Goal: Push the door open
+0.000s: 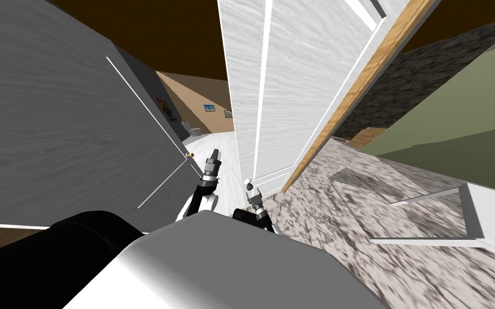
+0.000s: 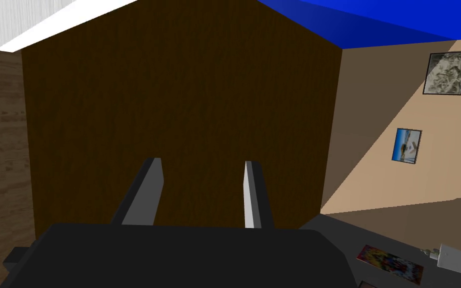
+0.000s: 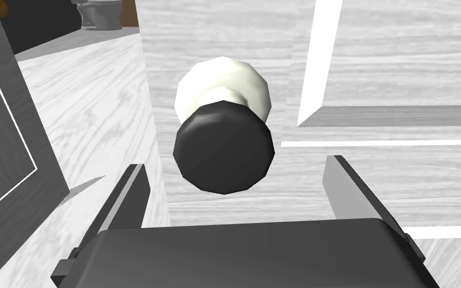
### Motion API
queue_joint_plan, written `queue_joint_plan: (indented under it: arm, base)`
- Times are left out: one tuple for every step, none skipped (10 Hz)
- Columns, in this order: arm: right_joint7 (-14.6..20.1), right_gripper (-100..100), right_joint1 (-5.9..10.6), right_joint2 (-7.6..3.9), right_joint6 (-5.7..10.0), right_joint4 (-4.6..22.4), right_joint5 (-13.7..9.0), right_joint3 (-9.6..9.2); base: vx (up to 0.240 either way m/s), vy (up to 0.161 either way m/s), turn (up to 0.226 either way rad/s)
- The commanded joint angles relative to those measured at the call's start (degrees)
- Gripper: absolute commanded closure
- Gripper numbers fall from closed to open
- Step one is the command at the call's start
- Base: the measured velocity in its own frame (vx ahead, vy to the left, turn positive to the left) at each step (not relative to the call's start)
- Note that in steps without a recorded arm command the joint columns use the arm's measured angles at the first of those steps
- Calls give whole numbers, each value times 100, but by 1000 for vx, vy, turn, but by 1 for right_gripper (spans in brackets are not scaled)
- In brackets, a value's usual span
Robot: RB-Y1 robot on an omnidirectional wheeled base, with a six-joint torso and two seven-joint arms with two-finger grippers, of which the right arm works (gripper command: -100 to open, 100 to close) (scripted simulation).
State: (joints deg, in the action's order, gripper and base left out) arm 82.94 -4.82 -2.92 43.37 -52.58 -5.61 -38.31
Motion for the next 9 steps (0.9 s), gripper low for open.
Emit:
queue_joint_plan:
  arm:
    - [0, -100, -4, 38, 51, 60, -6, 11]
    - [1, -100, -3, 79, 75, 87, -11, 21]
    - [3, -100, 24, 36, 64, 82, -10, 31]
    - [3, 100, 24, 36, 64, 82, -10, 31]
    - [3, 100, 24, 36, 64, 82, -10, 31]
    - [3, 100, 24, 36, 64, 82, -10, 31]
    - [3, 100, 24, 36, 64, 82, -10, 31]
    - [3, 100, 24, 36, 64, 82, -10, 31]
    - [3, 100, 24, 36, 64, 82, -10, 31]
  base:
    - [178, 112, 22]
    - [175, 110, 29]
    - [78, 52, 0]
    - [-13, -1, 19]
    - [-30, -3, 26]
    - [-10, -8, -12]
    - [0, 0, 0]
    - [0, 0, 0]
    - [0, 0, 0]
